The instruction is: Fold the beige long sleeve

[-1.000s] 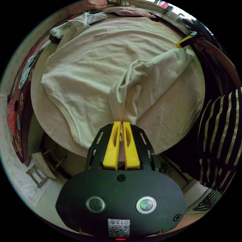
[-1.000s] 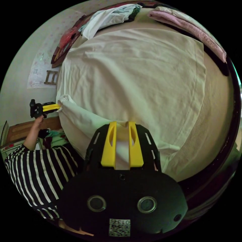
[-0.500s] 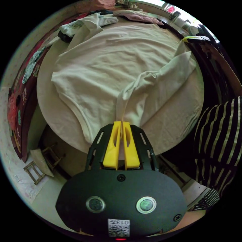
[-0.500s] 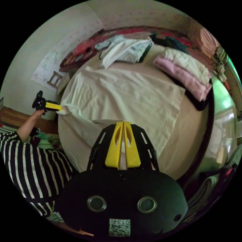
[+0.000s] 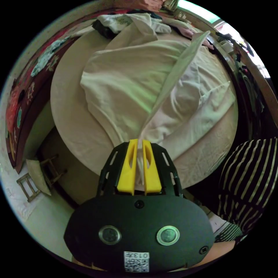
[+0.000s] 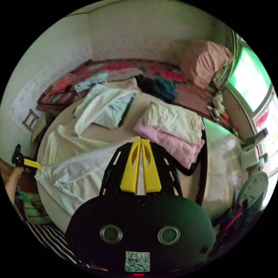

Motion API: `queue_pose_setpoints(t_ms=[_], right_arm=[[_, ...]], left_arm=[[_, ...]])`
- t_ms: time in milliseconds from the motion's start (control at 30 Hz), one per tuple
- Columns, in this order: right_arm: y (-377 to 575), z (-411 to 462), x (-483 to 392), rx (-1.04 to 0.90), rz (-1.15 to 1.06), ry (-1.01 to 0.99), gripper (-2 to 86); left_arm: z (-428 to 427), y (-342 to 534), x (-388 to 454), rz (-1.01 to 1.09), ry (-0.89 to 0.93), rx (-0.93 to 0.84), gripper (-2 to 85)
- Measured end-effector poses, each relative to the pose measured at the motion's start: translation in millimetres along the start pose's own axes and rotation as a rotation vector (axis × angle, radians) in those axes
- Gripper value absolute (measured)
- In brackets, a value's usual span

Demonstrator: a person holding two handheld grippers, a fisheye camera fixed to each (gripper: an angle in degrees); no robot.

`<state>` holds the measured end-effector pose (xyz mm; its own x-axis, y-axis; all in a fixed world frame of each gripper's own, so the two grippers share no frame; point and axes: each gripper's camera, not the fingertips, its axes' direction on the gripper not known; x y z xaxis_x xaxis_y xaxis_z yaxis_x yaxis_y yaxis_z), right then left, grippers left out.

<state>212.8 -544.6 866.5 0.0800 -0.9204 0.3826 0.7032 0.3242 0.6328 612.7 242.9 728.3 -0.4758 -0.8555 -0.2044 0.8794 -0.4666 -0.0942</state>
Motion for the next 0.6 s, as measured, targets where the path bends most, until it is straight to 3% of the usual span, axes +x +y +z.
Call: queue_pose_setpoints(t_ms=[67,300,600], right_arm=[[18.3,6.7,12.8,-0.031,0.032,0.037,4.0],[156.4,-6.5,75.0,-0.225,0.099,-0.11,8.2],[266.2,-14.6,39.3,-0.354,0.196,-0.108,8.4]], left_arm=[[1.0,5.8,-6.2,-0.014,0.001,0.005,4.7],[11.2,59.8,-14.9,-0.032,0.132,0.101,9.4],[41.3,34.1,-1.9,-0.071,0.029,-0.023,1.8]])
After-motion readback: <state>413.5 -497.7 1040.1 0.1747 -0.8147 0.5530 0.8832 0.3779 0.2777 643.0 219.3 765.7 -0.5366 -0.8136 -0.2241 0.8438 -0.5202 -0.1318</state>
